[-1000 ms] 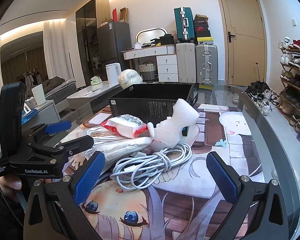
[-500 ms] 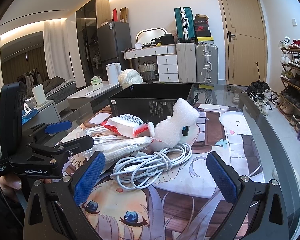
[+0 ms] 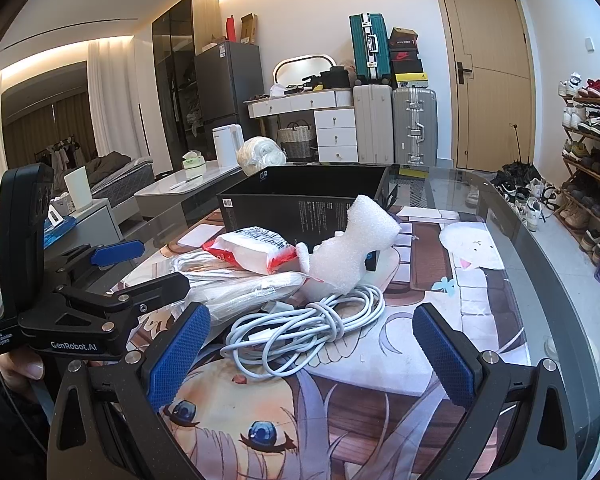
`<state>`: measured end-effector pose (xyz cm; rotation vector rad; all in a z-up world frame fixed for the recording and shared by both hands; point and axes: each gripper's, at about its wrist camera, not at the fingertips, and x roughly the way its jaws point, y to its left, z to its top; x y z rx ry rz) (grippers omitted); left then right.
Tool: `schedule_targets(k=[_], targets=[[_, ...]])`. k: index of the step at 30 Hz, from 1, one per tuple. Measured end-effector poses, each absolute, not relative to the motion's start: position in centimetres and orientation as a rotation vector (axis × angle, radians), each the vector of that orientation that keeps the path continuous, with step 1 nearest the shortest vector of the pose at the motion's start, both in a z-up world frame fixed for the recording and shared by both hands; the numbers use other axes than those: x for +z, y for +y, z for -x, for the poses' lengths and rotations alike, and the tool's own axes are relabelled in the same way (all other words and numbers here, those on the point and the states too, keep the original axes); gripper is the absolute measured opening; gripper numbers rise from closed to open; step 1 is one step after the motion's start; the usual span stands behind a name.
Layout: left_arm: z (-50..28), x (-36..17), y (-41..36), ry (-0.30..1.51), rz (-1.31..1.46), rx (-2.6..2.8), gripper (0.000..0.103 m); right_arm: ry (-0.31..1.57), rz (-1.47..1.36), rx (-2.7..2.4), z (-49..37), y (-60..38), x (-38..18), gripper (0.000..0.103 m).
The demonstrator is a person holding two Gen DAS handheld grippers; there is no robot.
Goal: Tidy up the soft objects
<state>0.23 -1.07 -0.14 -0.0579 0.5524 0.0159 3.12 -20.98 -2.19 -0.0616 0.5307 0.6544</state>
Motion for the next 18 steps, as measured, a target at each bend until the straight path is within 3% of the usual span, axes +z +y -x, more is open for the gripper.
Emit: schedule_targets(k=[18], targets=[[-0.7, 0.2, 0.5, 0.57, 0.034, 0.006, 0.103, 0.566, 0.08, 0.631, -4.0, -20.7, -1.9, 0.103]])
